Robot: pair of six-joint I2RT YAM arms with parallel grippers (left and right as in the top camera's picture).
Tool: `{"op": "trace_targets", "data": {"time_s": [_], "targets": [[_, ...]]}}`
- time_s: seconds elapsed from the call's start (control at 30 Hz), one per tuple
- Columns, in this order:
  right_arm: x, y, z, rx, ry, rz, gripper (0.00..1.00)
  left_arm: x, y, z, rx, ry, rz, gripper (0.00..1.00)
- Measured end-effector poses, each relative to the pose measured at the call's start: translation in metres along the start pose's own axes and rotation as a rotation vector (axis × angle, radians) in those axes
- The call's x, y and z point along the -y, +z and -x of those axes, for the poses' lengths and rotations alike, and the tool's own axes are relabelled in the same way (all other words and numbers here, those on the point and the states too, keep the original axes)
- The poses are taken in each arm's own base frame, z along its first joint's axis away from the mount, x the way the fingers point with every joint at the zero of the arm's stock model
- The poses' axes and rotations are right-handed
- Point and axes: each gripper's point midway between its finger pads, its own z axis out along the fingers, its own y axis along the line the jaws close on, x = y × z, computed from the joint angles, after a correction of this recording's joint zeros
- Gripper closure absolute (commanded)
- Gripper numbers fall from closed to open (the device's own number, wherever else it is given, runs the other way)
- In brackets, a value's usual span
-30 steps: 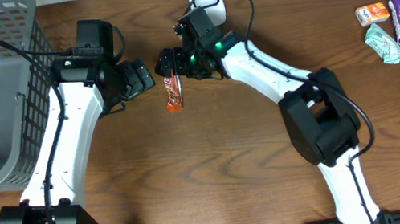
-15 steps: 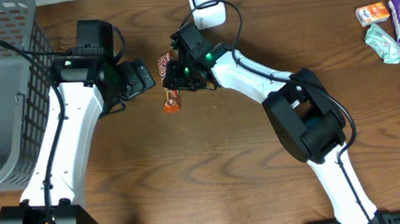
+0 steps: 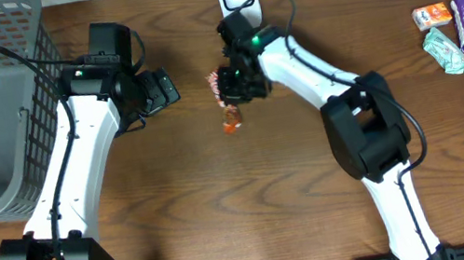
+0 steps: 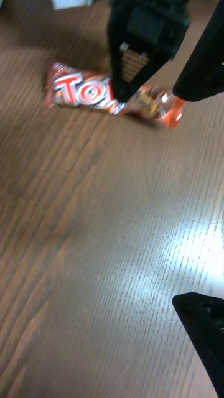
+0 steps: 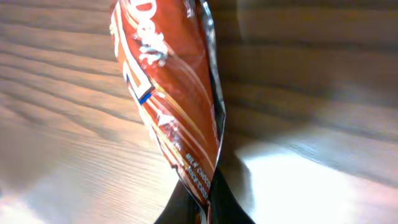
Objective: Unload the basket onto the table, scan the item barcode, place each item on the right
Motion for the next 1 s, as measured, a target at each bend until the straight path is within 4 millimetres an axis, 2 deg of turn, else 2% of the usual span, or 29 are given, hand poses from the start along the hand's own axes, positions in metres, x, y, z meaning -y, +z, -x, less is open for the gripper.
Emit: {"op": "trace_targets", "data": {"time_s": [0.3,0.47,0.63,0.87,0.9,1.0], "targets": [[0.060,-0.052,-0.026,-0.057,0.001,-0.300,0.99,0.000,0.000,0.000,0.000,0.000,0.000,0.02],[0.085,-0.070,-0.029,-0.043,-0.017,-0.456,0.99,0.000,0.000,0.000,0.000,0.000,0.000,0.02],[0.093,-0.074,-0.022,-0.006,-0.027,-0.511,0.99,0.000,0.000,0.000,0.000,0.000,0.000,0.02],[0.092,-0.074,-0.013,0.034,-0.036,-0.515,0.99,0.000,0.000,0.000,0.000,0.000,0.000,0.02],[0.092,-0.073,-0.009,0.048,-0.038,-0.512,0.97,0.000,0.000,0.000,0.000,0.000,0.000,0.02],[0.090,-0.072,-0.005,0.069,-0.039,-0.507,0.83,0.000,0.000,0.000,0.000,0.000,0.000,0.02]]}}
